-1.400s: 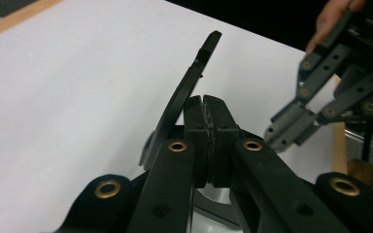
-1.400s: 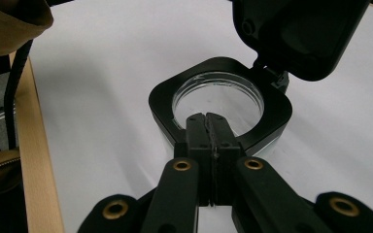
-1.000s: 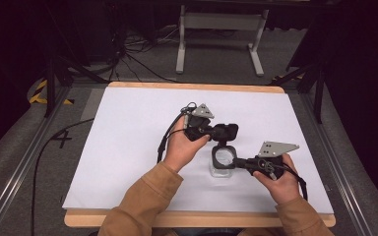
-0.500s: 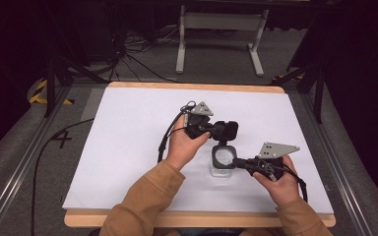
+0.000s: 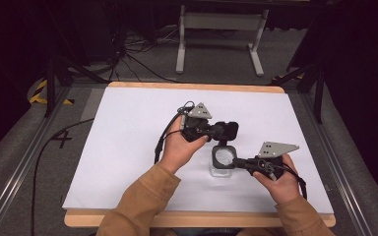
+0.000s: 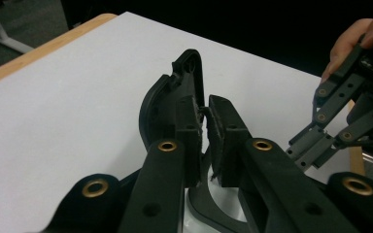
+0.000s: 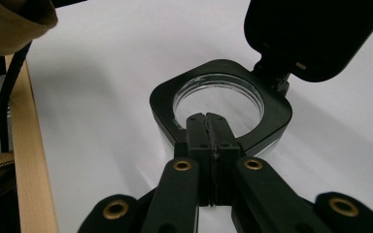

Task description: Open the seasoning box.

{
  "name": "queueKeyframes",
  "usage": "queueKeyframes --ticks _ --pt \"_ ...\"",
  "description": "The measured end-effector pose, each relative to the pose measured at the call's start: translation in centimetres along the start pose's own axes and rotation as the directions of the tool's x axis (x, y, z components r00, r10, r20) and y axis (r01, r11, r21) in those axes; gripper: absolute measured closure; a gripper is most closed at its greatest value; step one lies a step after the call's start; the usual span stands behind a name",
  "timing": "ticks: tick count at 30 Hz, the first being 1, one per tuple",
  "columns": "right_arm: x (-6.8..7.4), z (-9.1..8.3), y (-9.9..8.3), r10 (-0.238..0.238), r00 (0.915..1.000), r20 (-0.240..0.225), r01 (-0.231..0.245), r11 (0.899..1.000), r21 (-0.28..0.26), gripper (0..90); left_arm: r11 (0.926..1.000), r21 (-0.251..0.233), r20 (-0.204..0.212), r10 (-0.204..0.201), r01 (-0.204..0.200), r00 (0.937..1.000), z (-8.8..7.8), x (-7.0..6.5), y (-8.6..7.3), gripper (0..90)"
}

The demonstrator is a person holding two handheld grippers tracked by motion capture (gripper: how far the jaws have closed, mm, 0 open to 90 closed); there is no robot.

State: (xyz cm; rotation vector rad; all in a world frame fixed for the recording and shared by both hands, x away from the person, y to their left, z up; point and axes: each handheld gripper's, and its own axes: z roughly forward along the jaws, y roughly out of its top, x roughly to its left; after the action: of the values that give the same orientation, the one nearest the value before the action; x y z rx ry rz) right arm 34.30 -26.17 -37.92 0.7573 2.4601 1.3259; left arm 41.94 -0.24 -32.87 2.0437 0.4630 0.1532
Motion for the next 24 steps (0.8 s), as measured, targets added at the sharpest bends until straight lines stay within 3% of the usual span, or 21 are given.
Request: queueKeyframes --ticks 3,5,10,20,24 --pt "0.0 -0.2 0.3 -0.002 1.0 -0.003 0.002 1.0 0.019 85.6 0.9996 0.014 -0.01 0.026 -0.026 0.9996 -0.9 -0.6 0.0 78.8" --pt "-0.1 -0.5 0.8 0.025 0.9993 -0.03 -0.025 0.999 -0.021 81.4 0.9997 0.011 -0.006 0.024 -0.024 0.9997 -1.7 -1.0 -0.1 77.8" --pt "-0.3 -1.2 1.9 -0.003 0.9998 -0.018 0.002 1.0 -0.03 79.7 0.9994 0.028 -0.019 0.021 -0.02 0.9996 -3.7 -1.3 -0.7 73.3" --pt "-1.5 -1.5 3.2 0.001 0.9995 -0.031 -0.002 0.999 -0.042 74.5 0.997 0.036 -0.079 -0.065 0.068 0.9947 -7.1 -0.7 -2.7 65.9" --pt "-2.2 -1.4 3.9 0.001 0.9994 -0.033 -0.002 0.999 -0.042 70.4 0.9916 0.048 -0.118 -0.113 0.12 0.9865 -8.8 -0.2 -3.8 64.2"
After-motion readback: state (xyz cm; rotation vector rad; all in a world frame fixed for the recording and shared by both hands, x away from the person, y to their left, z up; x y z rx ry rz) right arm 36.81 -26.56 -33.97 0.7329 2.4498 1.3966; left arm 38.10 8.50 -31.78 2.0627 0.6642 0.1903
